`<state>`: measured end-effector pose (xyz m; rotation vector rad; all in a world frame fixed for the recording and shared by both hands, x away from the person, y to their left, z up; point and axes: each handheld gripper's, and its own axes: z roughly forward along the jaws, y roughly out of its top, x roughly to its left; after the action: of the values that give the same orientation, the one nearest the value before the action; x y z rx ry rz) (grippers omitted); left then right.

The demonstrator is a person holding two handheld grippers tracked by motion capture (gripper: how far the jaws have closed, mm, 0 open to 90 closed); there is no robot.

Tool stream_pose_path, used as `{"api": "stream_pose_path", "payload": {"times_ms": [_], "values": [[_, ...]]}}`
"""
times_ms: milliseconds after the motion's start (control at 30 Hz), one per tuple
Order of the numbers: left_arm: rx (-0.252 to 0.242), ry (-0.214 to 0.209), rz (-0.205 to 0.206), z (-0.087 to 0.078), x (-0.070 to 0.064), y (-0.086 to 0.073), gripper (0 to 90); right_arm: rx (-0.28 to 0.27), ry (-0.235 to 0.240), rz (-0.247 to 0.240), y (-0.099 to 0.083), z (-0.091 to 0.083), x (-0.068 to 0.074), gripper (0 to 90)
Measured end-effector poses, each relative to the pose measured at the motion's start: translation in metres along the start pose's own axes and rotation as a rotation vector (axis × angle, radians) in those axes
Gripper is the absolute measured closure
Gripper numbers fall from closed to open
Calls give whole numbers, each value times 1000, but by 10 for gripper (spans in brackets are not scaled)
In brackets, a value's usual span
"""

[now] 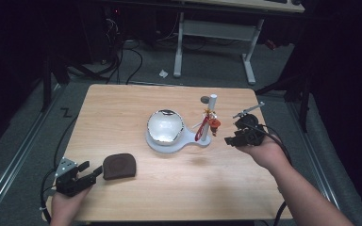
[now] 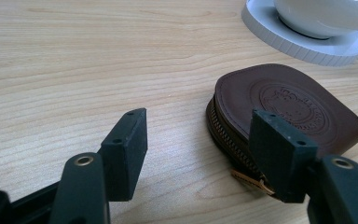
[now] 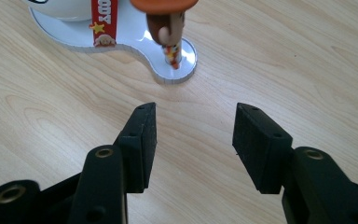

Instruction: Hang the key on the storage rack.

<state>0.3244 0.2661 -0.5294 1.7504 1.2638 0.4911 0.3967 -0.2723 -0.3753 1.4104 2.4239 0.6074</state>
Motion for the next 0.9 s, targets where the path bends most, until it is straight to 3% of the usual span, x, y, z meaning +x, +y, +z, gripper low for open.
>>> {"api": "stream_pose_path", "payload": {"times_ms": [400,633,733,800,900], "values": [[5,8,10,0,-3,0,380,-78,9,9,-37,21,6,456],[11,13,19,1,-4,0,379,-123,17,21,-68,42,10,436],[15,14,25,2,-5,0,380,-153,-8,17,-88,54,14,434],[17,16,28,2,-5,0,381,-162,-11,17,-92,56,14,434],[21,17,23,2,-5,0,386,-214,-29,11,-108,64,18,433]]}}
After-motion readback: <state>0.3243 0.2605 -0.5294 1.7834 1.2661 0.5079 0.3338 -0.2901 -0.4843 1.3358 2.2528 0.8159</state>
